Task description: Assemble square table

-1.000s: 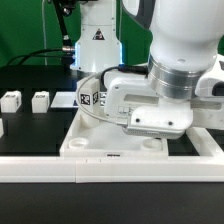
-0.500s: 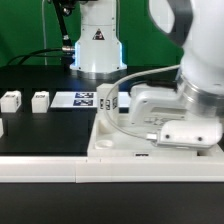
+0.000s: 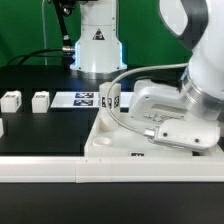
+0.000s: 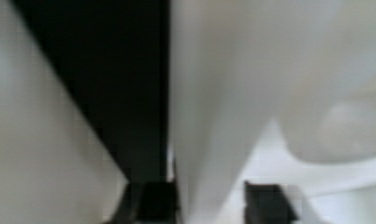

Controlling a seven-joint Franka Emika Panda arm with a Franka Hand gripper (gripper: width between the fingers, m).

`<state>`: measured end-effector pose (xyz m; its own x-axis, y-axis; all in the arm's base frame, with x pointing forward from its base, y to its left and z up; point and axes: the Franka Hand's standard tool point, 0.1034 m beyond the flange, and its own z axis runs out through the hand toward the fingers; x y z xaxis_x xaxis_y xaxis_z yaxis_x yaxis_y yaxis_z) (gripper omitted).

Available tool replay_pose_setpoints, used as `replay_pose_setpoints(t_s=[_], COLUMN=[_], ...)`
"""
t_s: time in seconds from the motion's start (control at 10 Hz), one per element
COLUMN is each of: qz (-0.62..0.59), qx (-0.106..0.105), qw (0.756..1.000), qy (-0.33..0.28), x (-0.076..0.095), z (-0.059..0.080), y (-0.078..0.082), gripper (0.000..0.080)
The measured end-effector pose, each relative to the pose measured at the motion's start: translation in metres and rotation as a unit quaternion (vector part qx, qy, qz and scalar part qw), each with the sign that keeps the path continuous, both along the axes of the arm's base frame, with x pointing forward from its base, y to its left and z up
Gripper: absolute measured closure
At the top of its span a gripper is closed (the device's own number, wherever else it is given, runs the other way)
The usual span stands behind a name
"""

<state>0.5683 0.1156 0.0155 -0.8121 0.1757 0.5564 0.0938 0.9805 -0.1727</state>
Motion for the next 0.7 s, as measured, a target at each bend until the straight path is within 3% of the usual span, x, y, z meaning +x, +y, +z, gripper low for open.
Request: replay_pose_setpoints(t_s=[0.1,0.2,0.3,0.4,0.7], qz=[0.0,0.001,0.001,0.0,-0.002], qx=[-0.005,-0.011,-0.016,-0.018,-0.019], qw=[1.0,1.0,1.0,1.0,1.0], qy=[0.003,0.005,0.008,0.01,0.011], x=[-0.001,-0.001,-0.001,-0.002,-0.002], z=[0.001,0.003,0.005,0.006,0.006], y=[-0.005,-0.011,-0.016,-0.018,-0.021], gripper=[0.05,0.05,0.0288,0.0193,0.0152])
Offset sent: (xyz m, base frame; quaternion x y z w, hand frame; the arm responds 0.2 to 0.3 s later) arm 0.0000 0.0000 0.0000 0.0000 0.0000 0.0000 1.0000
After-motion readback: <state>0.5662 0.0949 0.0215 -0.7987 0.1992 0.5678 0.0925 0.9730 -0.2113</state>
